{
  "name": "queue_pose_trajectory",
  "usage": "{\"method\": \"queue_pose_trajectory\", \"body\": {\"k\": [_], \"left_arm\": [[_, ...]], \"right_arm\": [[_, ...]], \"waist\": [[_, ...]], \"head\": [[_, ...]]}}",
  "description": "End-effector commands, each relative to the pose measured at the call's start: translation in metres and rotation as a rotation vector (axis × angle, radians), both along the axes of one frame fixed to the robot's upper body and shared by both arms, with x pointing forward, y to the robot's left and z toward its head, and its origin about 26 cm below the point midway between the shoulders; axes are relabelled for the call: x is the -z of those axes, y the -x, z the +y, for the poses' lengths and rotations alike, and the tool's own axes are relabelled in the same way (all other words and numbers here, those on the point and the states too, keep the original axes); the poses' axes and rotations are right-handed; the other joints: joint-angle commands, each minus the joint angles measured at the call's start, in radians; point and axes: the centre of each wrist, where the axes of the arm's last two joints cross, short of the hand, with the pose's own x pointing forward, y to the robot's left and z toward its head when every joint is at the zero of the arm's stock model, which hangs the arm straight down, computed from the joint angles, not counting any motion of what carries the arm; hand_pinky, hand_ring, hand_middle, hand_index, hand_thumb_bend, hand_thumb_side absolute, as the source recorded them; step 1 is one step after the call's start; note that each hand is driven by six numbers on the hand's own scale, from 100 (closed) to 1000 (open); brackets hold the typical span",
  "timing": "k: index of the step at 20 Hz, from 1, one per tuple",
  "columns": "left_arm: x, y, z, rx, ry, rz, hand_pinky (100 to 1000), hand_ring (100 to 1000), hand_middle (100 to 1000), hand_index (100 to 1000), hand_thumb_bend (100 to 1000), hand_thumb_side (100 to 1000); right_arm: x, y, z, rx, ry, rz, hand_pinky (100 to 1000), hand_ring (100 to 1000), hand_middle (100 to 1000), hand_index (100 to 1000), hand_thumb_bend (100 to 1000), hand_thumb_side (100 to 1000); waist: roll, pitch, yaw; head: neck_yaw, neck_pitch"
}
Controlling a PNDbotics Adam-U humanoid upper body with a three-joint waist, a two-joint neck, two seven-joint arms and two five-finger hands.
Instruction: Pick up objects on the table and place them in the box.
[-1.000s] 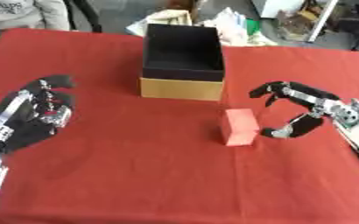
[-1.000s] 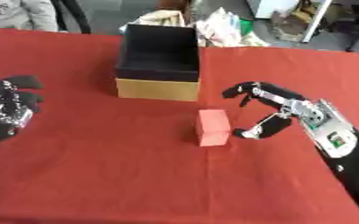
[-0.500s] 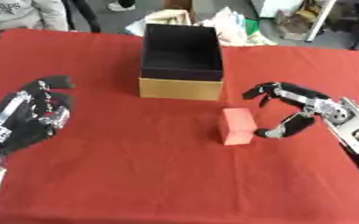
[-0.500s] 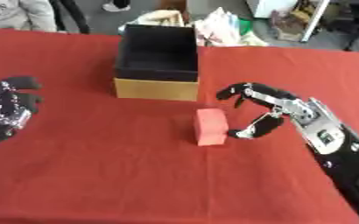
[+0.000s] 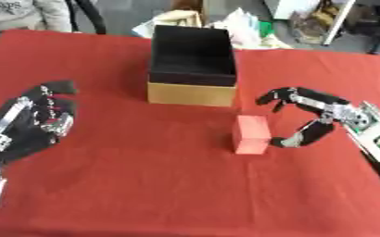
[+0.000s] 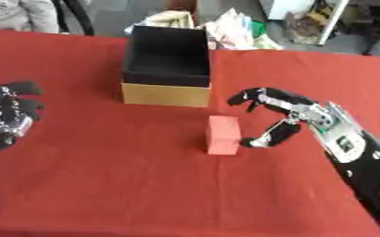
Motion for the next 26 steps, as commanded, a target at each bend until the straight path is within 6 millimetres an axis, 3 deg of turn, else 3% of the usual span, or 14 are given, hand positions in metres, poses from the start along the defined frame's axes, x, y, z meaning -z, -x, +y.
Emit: {"method": "queue_pose_trajectory", "body": {"k": [1,7,21,26], "left_arm": [[-0.009,0.0,0.001,0.007,-0.008,-0.026,708,757,781,876,100,285],[-0.009,-0.001,0.0,0.011,-0.007,-0.025,708,757,781,876,100,286],[-0.008,-0.001,-0.001,0.017,-0.003,-0.02,709,758,782,876,100,292],[-0.007,0.0,-0.001,0.016,-0.003,-0.019,709,758,783,877,100,294]], "right_arm": [[-0.025,0.0,-0.006,-0.011,0.024,-0.042,747,907,849,921,465,199],[-0.031,-0.003,0.002,-0.027,0.036,-0.046,759,911,857,926,472,231],[-0.009,-0.016,0.021,-0.048,0.14,-0.043,766,902,848,924,469,243],[0.0,-0.017,0.02,-0.04,0.166,-0.042,728,834,783,897,436,203]], "waist": [[0.002,-0.015,0.0],[0.002,-0.018,0.002],[0.001,-0.018,0.01],[-0.001,-0.016,0.012]], "head": [[0.0,-0.012],[-0.001,-0.012],[-0.008,-0.012],[-0.007,-0.013]]}}
